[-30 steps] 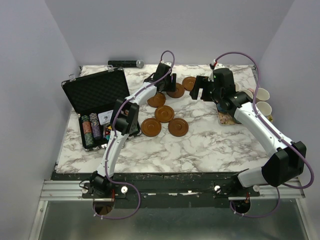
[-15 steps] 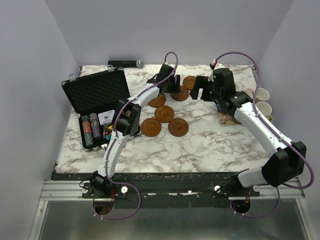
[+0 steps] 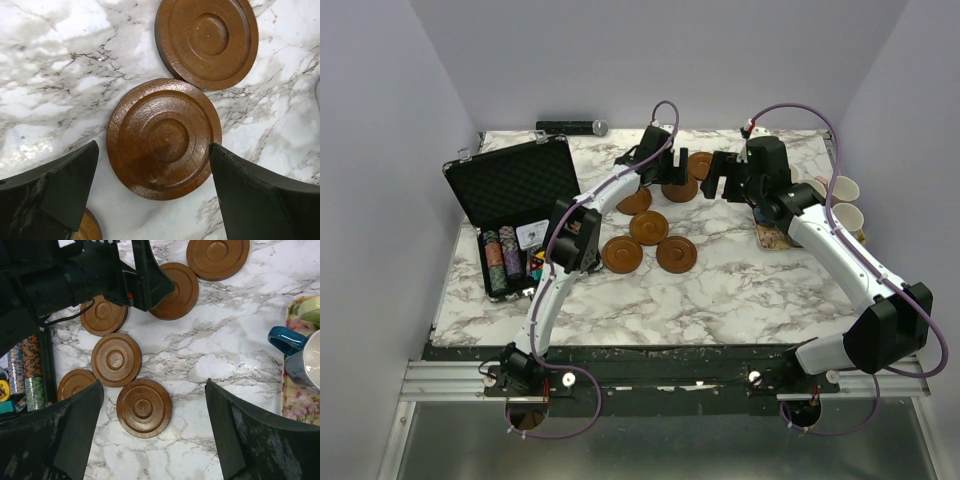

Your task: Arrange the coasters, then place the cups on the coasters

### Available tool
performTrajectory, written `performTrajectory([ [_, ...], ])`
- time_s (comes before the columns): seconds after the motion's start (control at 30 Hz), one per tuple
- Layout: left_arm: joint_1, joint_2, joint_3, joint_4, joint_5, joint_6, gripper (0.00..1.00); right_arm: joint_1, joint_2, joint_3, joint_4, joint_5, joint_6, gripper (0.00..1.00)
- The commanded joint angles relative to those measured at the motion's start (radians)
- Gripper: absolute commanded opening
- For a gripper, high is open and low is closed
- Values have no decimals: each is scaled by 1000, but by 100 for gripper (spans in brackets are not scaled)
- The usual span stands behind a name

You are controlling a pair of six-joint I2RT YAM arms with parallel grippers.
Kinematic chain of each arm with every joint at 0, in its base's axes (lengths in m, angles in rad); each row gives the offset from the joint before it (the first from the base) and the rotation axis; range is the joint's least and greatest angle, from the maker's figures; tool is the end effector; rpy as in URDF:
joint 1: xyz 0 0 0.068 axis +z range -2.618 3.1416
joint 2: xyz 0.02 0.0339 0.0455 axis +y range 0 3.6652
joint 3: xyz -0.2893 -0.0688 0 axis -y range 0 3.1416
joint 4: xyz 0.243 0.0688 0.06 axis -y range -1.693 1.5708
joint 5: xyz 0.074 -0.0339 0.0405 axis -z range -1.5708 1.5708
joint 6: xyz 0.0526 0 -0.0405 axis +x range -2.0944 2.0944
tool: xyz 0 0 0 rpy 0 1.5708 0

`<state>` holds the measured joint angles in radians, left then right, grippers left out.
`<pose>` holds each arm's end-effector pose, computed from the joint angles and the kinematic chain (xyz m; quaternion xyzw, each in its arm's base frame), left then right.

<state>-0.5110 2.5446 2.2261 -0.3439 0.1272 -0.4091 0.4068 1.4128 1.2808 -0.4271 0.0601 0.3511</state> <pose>0.5273 -0.3033 0.1794 0.0735 0.8942 -0.2456 0.3670 0.3048 0.1279 0.3596 -0.0098 0.8744 0.1548 0.4597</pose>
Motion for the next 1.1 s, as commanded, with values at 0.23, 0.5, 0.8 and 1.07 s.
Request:
performTrajectory([
  [0.23, 78, -431, -359, 48, -120, 78, 99, 1, -17, -23, 56, 7, 3, 91],
  [0.5, 177, -483, -559, -21, -83, 131, 88, 1, -9, -28, 65, -28, 11, 91],
  [0.8, 183, -371, -491, -75, -58, 199, 87, 1, -23, -43, 65, -43, 11, 90],
  [1.07, 183, -310, -462, -83, -41, 210, 82, 1, -23, -44, 60, -39, 12, 89],
])
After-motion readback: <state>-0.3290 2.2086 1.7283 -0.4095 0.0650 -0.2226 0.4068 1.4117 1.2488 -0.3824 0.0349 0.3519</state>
